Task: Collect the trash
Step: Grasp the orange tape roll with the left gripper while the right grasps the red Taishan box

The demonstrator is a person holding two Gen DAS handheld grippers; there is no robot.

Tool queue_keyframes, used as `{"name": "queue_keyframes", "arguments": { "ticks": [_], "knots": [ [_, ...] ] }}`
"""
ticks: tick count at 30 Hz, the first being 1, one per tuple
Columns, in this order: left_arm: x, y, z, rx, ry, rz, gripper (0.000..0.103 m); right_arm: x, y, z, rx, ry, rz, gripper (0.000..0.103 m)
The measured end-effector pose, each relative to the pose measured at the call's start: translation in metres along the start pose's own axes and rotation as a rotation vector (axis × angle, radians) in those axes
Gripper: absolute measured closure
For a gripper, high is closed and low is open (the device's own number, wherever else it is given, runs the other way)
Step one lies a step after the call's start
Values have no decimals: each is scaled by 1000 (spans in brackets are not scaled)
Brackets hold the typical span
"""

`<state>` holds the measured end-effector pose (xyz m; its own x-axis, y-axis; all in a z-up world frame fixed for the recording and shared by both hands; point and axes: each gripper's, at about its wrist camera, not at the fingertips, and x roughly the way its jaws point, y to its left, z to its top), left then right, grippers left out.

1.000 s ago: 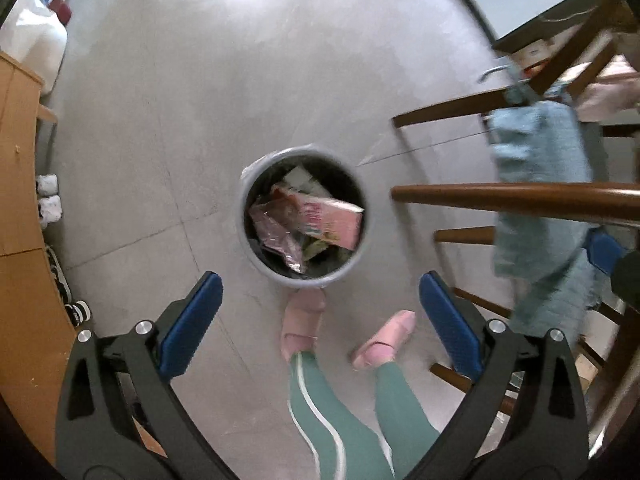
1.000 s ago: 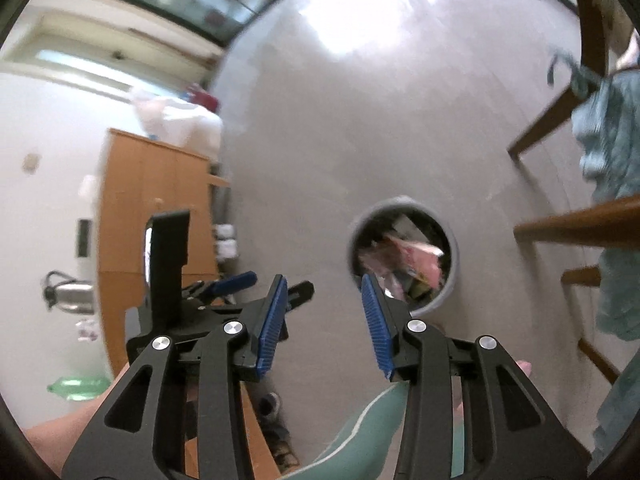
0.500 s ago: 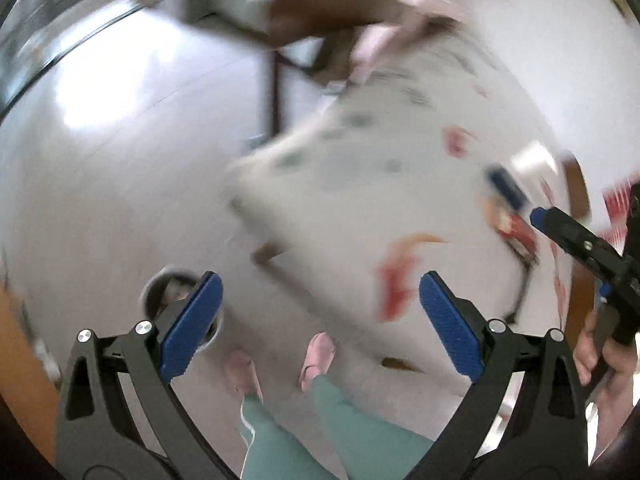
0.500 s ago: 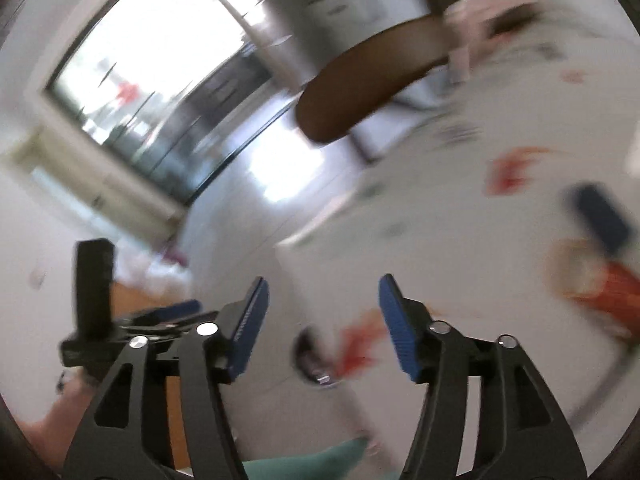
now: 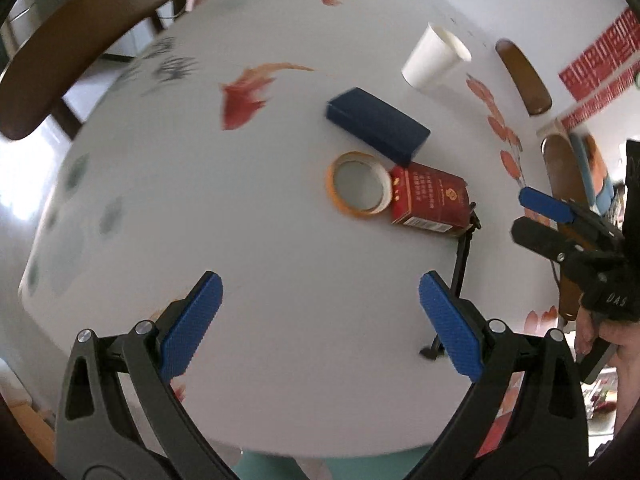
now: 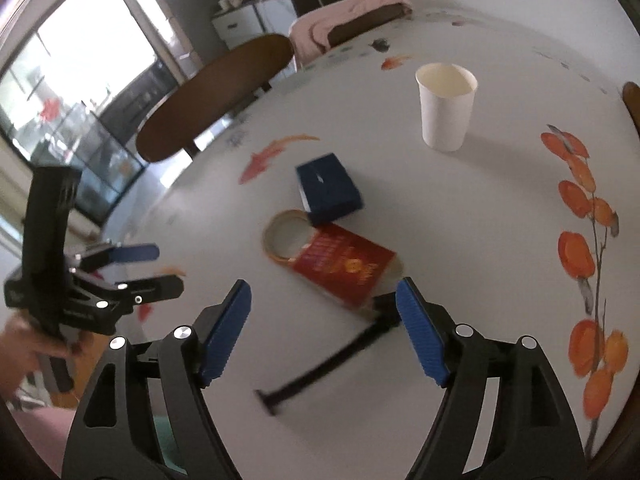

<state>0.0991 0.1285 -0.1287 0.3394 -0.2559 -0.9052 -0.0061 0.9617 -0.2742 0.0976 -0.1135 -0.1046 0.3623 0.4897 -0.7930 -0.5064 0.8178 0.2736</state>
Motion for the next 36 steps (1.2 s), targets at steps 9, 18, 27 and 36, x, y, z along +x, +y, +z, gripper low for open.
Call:
{"name": "queue_keyframes", "arguments": {
  "ticks": [9, 18, 27, 36],
  "knots": [
    [35, -2, 36, -39, 7, 48, 8, 38, -26, 15, -94, 101, 89, 28],
    [63, -5, 54, -58, 18, 106, 29, 68, -19, 20, -256, 181, 156, 28],
    [67, -22, 49, 50, -13, 173, 95, 76, -16, 12, -285, 184, 212, 43],
    [51, -3, 46, -15, -47, 134, 100, 54, -22, 13, -188, 150, 269, 50]
  ]
}}
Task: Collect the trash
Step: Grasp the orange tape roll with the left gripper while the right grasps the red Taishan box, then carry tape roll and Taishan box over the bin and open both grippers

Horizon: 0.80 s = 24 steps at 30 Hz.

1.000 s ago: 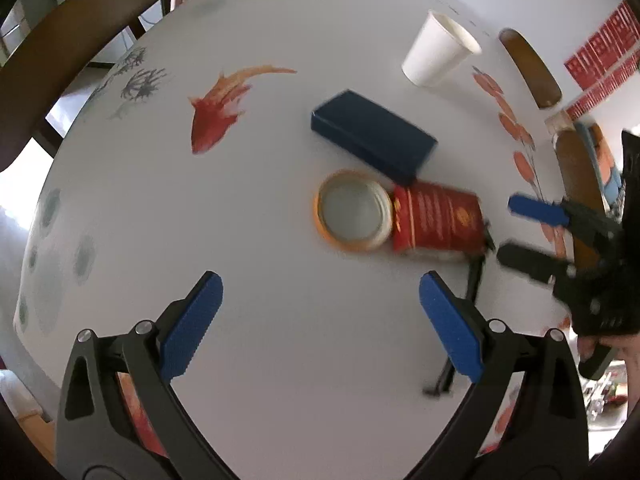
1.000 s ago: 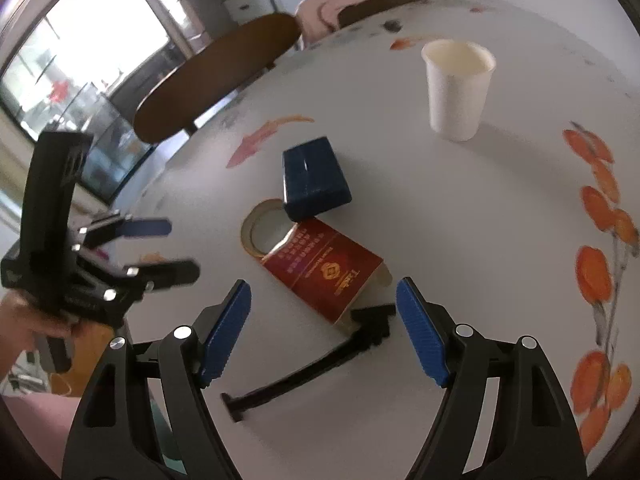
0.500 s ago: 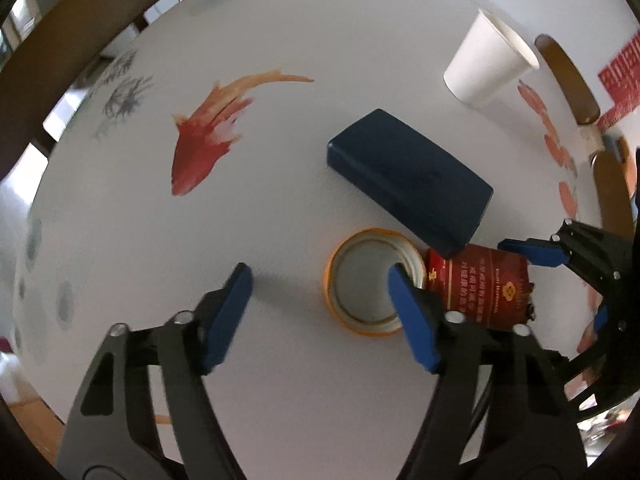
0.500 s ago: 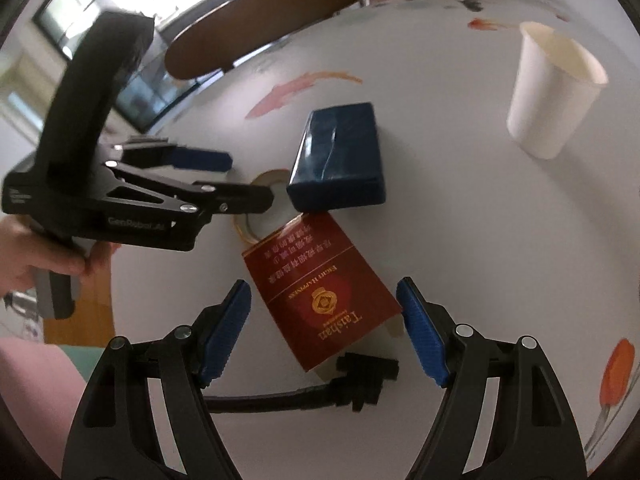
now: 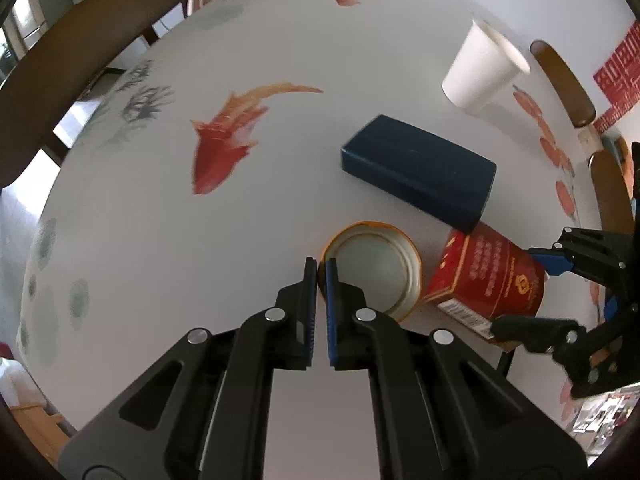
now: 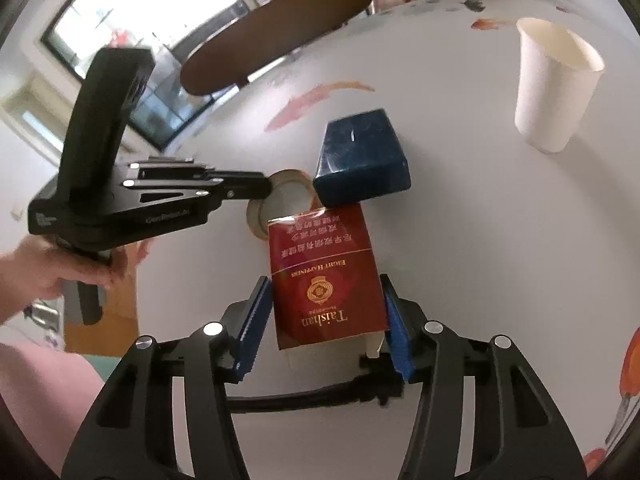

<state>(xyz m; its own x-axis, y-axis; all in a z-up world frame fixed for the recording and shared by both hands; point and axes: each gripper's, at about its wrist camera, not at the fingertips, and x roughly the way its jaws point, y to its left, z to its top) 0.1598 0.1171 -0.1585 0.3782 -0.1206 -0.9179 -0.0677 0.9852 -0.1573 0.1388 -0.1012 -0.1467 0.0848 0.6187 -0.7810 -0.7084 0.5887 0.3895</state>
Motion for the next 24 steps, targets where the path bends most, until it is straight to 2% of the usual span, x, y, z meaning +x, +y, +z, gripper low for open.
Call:
{"name": "queue_keyframes", "arguments": {
  "ticks": [7, 12, 15, 20, 24],
  "knots": [
    [-33, 29, -10, -48, -48, 1, 100, -21, 12, 2, 47, -32, 98, 51],
    [-58, 60, -28, -100, -75, 16, 100, -34, 27, 2, 83, -76, 128, 51],
    [-75, 85, -43, -143, -97, 31, 100, -20, 48, 20, 66, -80, 145, 51],
    [-109, 139, -82, -235, -135, 79, 100, 20, 106, 52, -23, -33, 191, 51],
    [-134, 197, -124, -346, -151, 131, 100, 69, 172, 77, -108, 28, 253, 51]
  ]
}}
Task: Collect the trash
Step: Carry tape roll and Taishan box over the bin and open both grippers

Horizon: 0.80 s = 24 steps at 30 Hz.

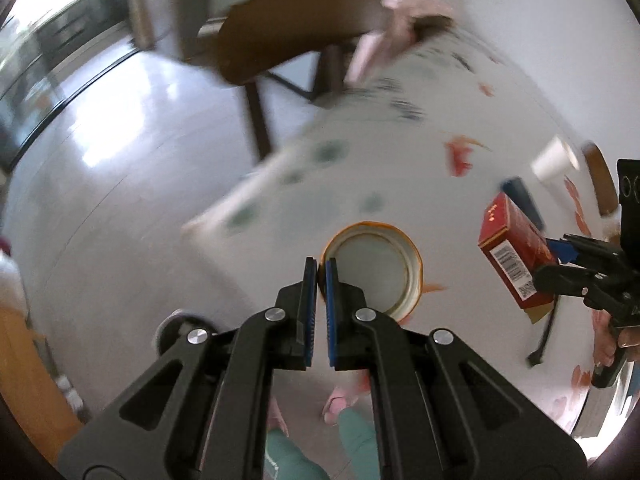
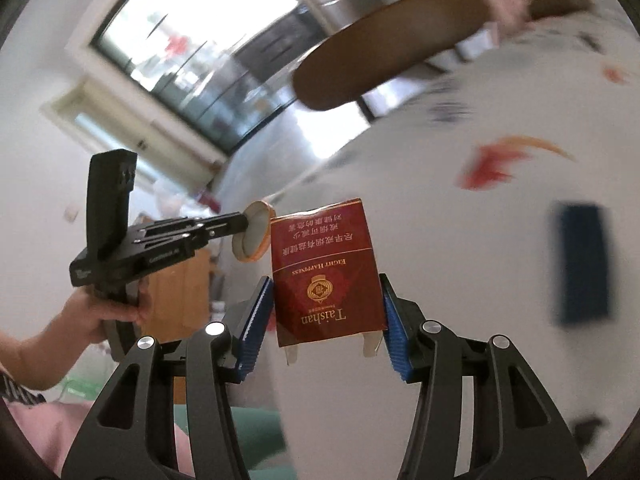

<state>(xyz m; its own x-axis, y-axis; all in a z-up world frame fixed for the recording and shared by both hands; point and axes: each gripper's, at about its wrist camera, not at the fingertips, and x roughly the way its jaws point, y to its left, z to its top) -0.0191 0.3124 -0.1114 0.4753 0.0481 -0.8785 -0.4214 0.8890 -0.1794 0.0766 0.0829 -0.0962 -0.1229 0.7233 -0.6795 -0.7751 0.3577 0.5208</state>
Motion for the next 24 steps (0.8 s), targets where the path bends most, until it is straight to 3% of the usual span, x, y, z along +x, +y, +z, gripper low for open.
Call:
{"name": "queue_keyframes", "arguments": {
  "ticks": [9, 15, 19, 24],
  "knots": [
    [-19, 165, -69, -274, 31, 131, 100, 168, 122, 36, -100, 175, 112, 51],
    [26, 252, -129, -408, 136, 160, 100, 289, 180, 15, -107, 313, 83, 51],
    [86, 291, -164, -472, 198, 128, 100, 372, 173, -16, -72, 424, -2, 51],
    [183, 326, -209, -504, 279, 114, 100, 468, 122, -61, -6, 524, -109, 50]
  ]
}}
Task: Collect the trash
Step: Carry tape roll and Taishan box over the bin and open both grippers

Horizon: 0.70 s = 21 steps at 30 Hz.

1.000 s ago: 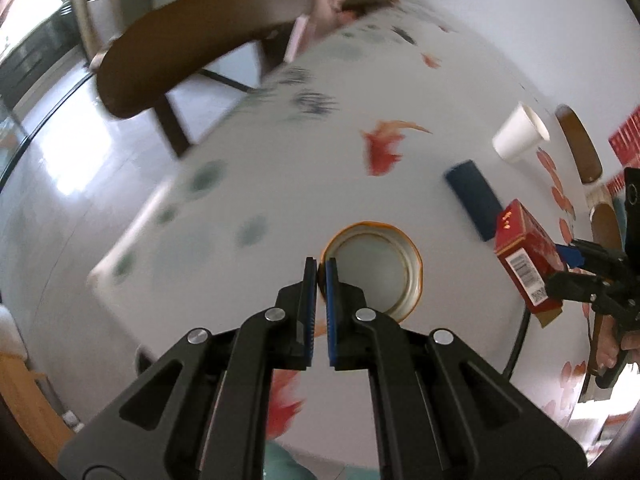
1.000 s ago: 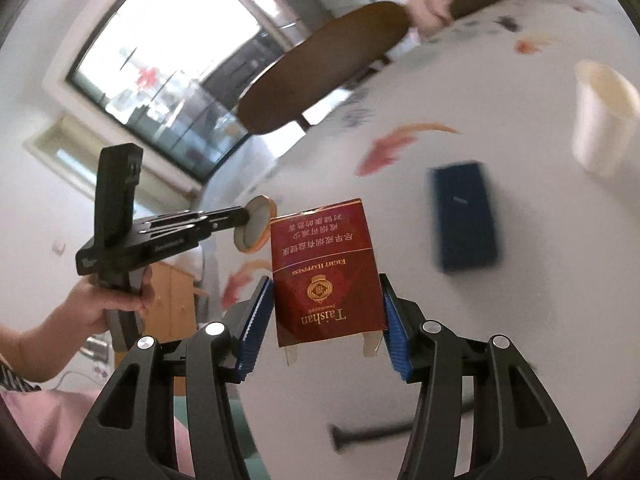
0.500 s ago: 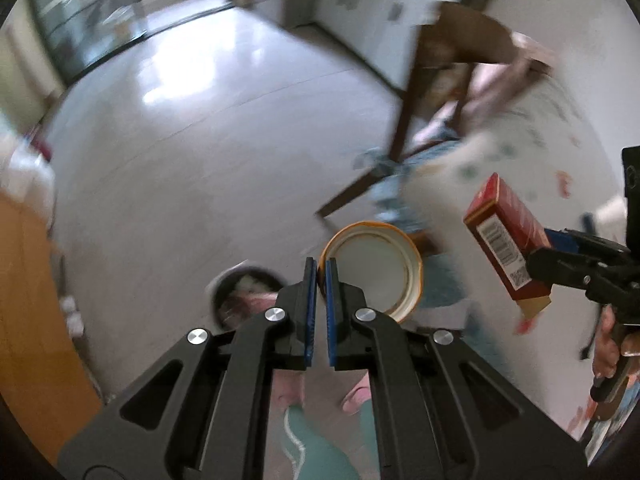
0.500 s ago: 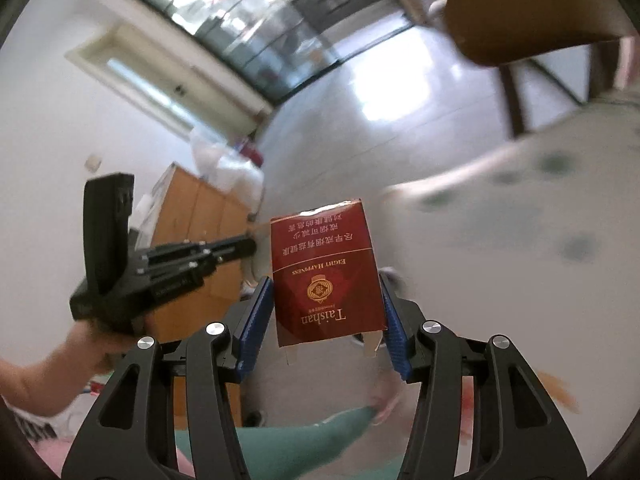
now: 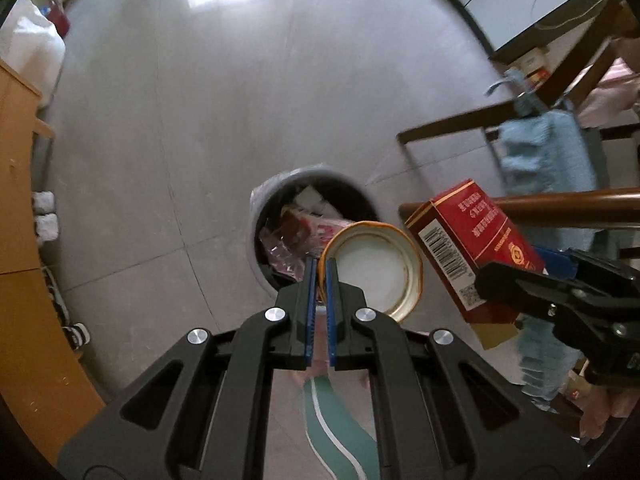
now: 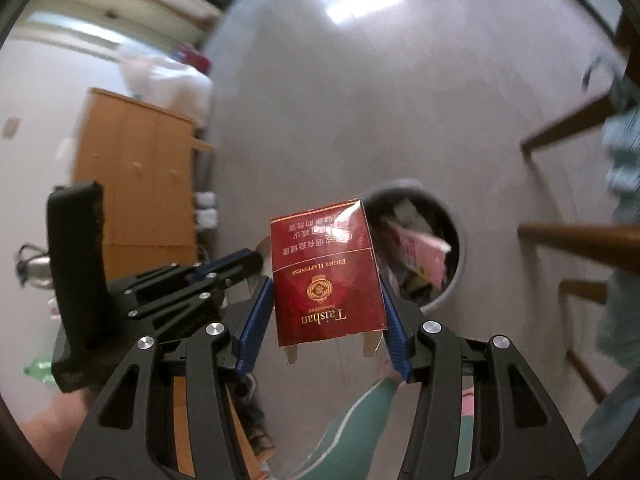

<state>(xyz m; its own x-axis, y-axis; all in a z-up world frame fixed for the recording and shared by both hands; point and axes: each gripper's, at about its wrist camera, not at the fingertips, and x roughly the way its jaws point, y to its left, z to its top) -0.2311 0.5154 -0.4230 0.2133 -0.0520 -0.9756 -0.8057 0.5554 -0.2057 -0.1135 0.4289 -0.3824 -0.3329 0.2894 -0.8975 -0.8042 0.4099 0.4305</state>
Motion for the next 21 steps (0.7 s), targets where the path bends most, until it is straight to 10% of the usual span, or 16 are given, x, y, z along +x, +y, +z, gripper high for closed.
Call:
{"name": "queue_keyframes", "arguments": {
  "ticks": [3, 7, 14, 21],
  "knots": [
    [52, 10, -3, 21, 32, 12, 98, 47, -20, 4, 38, 27, -23, 46],
    [93, 22, -9, 11, 70, 7, 41, 83, -30, 1, 86, 74, -52, 35],
    [61, 22, -16, -22, 38, -17, 41, 38, -29, -7, 113, 11, -23, 34],
    [-65, -6, -30, -12, -64, -30, 36, -84, 15, -24, 25, -146, 97, 34]
  ]
}}
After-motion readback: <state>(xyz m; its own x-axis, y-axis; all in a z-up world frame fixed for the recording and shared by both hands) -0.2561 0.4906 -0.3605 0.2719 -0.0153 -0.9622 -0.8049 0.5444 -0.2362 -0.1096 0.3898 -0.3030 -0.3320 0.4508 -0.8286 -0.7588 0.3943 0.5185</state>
